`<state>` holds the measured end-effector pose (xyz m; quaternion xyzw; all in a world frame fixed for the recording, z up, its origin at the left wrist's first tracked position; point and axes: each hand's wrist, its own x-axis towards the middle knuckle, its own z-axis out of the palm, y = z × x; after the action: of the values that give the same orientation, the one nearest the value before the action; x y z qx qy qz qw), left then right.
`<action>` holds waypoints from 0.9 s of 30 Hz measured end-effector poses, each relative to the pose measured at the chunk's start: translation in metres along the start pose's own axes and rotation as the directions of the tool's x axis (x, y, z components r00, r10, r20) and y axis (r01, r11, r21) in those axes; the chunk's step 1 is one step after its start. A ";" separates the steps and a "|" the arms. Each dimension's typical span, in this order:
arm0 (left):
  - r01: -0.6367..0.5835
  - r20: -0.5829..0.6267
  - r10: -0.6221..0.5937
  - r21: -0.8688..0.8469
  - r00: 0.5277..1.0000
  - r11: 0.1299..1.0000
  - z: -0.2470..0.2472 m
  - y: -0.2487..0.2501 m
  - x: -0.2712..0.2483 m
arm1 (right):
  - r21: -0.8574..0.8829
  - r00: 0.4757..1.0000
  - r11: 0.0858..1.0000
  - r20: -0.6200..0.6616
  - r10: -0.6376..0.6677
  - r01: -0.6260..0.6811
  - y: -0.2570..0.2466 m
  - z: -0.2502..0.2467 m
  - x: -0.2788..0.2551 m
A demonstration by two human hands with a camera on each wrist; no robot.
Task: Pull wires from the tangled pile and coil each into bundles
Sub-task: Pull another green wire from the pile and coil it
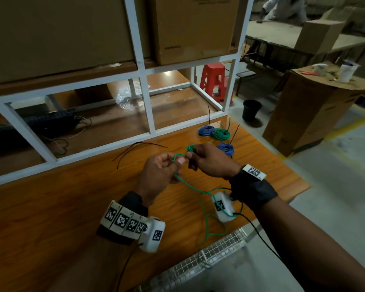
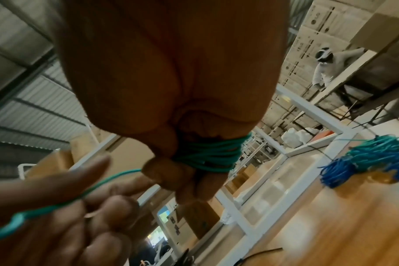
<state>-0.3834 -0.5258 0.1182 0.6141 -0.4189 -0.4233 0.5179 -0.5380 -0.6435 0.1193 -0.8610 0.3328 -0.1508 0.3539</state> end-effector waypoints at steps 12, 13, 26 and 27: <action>-0.766 0.549 0.596 0.614 0.586 0.188 0.055 -0.032 -0.052 | 0.548 0.985 0.835 -0.106 0.134 -0.055 0.028 -0.008 0.013; -0.758 0.557 0.578 0.627 0.597 0.180 0.057 -0.033 -0.052 | 0.565 0.986 0.823 -0.105 0.133 -0.051 0.029 -0.008 0.013; -0.780 0.491 0.756 0.625 0.434 0.042 0.061 -0.057 -0.059 | 0.844 0.963 0.529 -0.059 0.264 -0.093 0.021 -0.018 0.007; -0.745 0.489 0.734 0.666 0.472 0.034 0.058 -0.063 -0.057 | 0.866 0.963 0.490 -0.043 0.266 -0.096 0.020 -0.019 0.005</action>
<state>-0.4507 -0.4805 0.0549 0.4659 -0.8179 0.1540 0.3003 -0.5527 -0.6672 0.1183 -0.5167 0.3328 -0.3305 0.7163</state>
